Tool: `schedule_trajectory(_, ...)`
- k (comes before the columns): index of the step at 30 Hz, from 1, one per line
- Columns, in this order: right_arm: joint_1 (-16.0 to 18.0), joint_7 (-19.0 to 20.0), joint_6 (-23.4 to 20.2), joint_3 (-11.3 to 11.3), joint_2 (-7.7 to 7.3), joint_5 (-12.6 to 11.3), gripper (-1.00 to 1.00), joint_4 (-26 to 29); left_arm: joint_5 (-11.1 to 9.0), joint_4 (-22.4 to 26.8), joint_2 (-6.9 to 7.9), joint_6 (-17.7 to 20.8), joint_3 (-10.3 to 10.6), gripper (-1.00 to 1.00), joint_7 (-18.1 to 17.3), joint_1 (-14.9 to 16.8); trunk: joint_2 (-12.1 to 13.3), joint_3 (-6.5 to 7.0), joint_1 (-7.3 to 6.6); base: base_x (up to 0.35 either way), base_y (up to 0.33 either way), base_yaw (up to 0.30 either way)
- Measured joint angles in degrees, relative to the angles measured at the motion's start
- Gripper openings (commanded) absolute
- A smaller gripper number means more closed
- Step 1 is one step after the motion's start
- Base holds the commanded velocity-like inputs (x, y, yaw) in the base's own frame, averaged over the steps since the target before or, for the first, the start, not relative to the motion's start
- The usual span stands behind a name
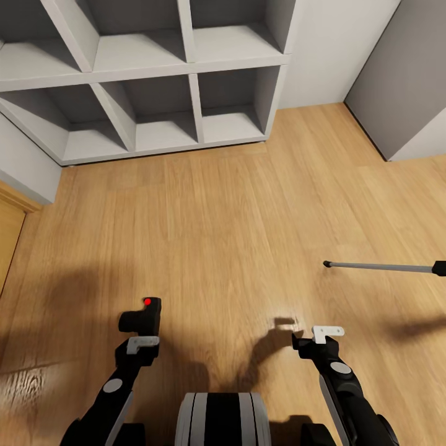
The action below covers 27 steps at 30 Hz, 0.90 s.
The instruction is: Attach the digital camera to the camera tripod in the bedroom.
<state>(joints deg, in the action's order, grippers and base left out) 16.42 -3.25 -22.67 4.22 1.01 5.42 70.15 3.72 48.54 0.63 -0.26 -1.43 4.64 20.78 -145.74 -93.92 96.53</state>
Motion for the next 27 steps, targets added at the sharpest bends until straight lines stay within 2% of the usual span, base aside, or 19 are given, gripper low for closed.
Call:
schedule_trajectory(3,0.0,0.0,0.02,0.02,0.0,0.0,1.0,0.0,0.01,-1.58,-0.03,-0.04,0.0,1.0,0.01,0.73,0.0,0.0,0.0,0.0,0.0,0.0)
schedule_trajectory(13,0.0,0.0,0.08,-0.03,0.0,0.0,1.0,-0.01,0.02,-2.26,-0.18,-0.25,-0.05,1.0,0.01,1.06,0.0,0.0,0.0,0.0,0.0,0.0)
schedule_trajectory(27,0.0,0.0,0.12,-0.06,0.0,-0.08,1.0,-0.01,-0.17,-2.86,-0.21,-3.44,-0.07,1.0,-0.02,1.09,0.0,0.0,0.0,0.0,0.0,0.0)
